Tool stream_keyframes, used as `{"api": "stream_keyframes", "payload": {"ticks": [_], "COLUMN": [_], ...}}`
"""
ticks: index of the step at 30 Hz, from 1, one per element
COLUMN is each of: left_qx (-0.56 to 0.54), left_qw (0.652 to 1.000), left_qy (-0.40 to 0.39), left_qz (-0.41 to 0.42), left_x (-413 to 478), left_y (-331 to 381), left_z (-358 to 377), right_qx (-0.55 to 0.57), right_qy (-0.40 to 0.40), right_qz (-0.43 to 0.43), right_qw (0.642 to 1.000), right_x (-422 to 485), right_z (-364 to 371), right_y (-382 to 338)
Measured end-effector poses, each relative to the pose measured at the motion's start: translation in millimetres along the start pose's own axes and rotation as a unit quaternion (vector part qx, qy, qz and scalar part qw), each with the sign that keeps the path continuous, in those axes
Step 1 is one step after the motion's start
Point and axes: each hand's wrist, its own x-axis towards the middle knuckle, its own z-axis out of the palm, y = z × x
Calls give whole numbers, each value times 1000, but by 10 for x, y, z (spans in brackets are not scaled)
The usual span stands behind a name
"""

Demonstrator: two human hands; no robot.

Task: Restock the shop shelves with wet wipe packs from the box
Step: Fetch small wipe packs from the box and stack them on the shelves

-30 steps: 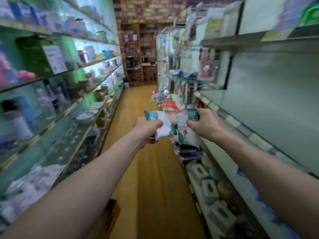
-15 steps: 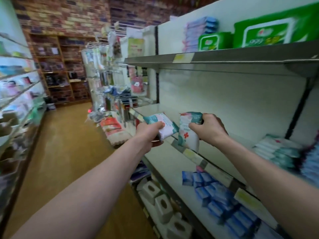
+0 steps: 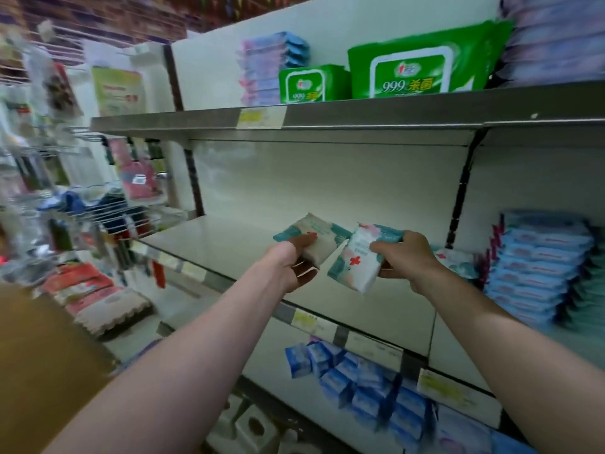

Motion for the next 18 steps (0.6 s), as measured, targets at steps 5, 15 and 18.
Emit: {"api": "stream_keyframes", "payload": {"ticks": [5, 15, 18], "left_qx": [-12, 24, 45], "left_qw": [995, 970, 975], "left_qy": [-89, -228, -211], "left_qz": [-41, -76, -55], "left_x": [208, 349, 427], "left_y": [-155, -360, -297], "left_z": [270, 1074, 1312], "right_qx": [108, 239, 157], "right_qy": [57, 127, 134], "right_qz": [73, 103, 87], "right_qw": [990, 957, 975], "right_x": [-47, 82, 145], "right_z": [-222, -803, -994], "right_y": [178, 280, 255]}}
